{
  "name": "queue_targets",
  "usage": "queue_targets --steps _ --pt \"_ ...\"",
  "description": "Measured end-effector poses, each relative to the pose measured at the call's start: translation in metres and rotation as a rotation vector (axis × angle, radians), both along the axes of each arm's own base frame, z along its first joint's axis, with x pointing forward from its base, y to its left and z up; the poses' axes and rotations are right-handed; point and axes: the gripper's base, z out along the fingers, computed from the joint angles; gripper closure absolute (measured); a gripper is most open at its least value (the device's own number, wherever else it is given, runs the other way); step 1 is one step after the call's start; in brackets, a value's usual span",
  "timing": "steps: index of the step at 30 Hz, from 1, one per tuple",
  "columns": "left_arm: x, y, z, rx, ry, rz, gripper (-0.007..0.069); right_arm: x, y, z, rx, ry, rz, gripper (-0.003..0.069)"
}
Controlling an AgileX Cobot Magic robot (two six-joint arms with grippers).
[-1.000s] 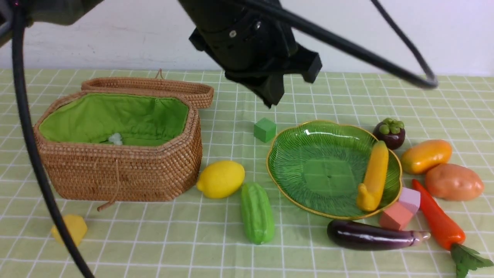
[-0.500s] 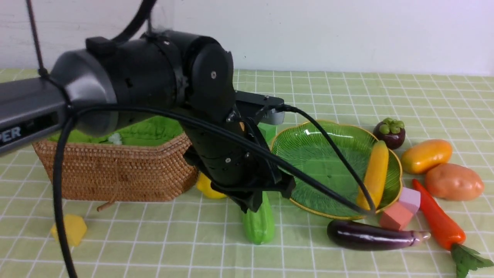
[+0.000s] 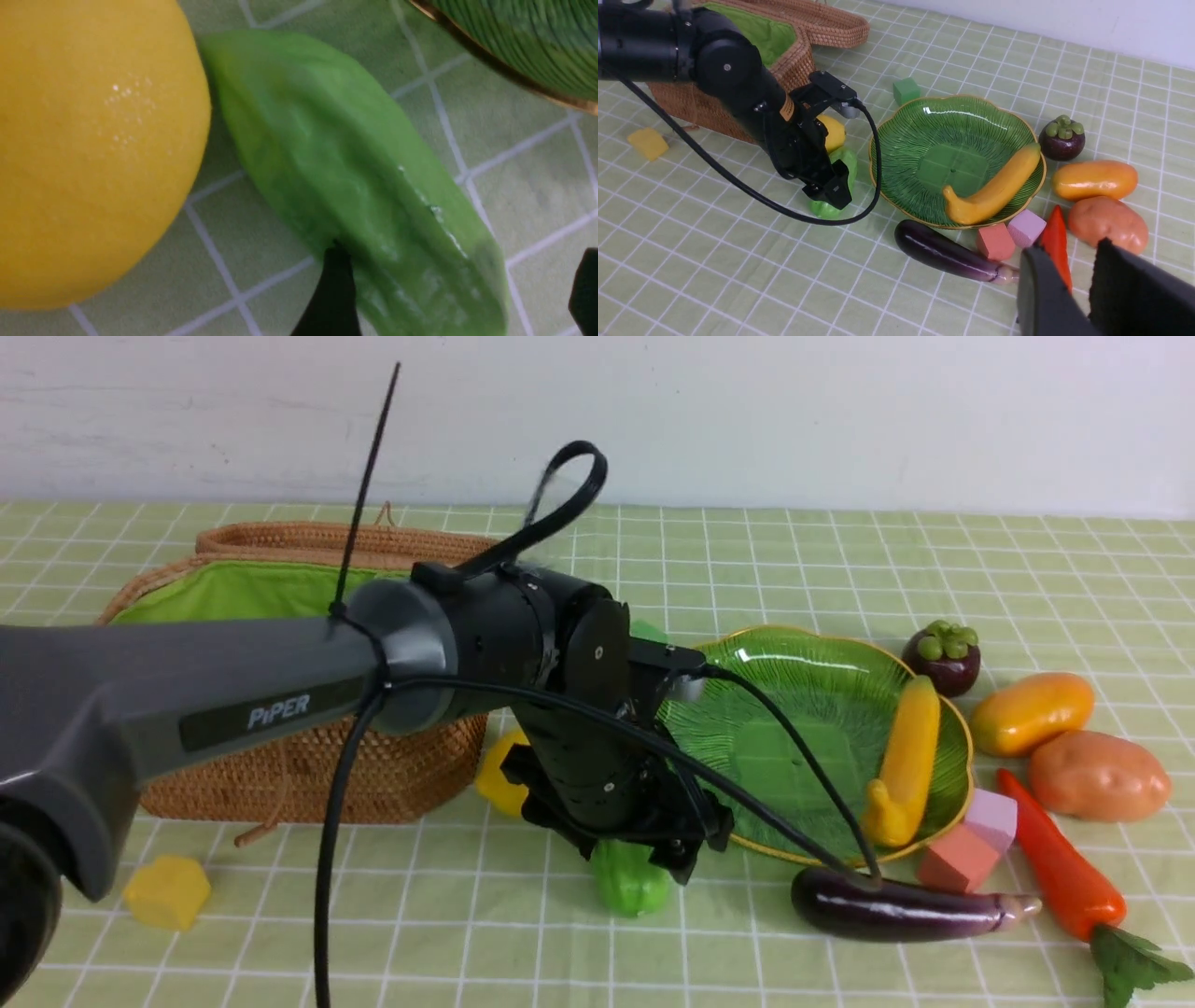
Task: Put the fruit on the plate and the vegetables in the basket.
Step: Take a chayote with your left arm and place it on the basket on the left.
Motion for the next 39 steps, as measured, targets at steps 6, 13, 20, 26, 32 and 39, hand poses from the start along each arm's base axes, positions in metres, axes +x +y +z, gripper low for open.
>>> queue_targets --steps 6,13,20,26,32,39 --pt "0.009 0.001 -0.026 0.064 -0.007 0.063 0.0072 0.000 0.000 0.000 -0.007 0.001 0.003 0.0479" --pt "0.011 0.001 -0.032 0.075 -0.009 0.070 0.0169 0.000 0.000 0.000 -0.022 -0.006 0.011 0.0478" --pt "0.008 0.004 -0.031 0.101 0.025 0.067 0.0169 0.000 0.000 0.000 -0.026 -0.006 0.013 0.0478" --pt "-0.005 0.012 -0.006 0.132 0.071 0.050 0.0169 0.000 0.000 -0.001 -0.027 -0.004 0.013 0.0475" --pt "-0.024 0.020 0.045 0.069 0.063 0.009 0.0169 0.000 0.000 -0.001 -0.027 -0.004 0.013 0.0473" --pt "-0.047 0.032 0.091 0.019 0.037 -0.065 0.0169 0.000 0.000 0.000 -0.022 -0.016 0.013 0.0468"
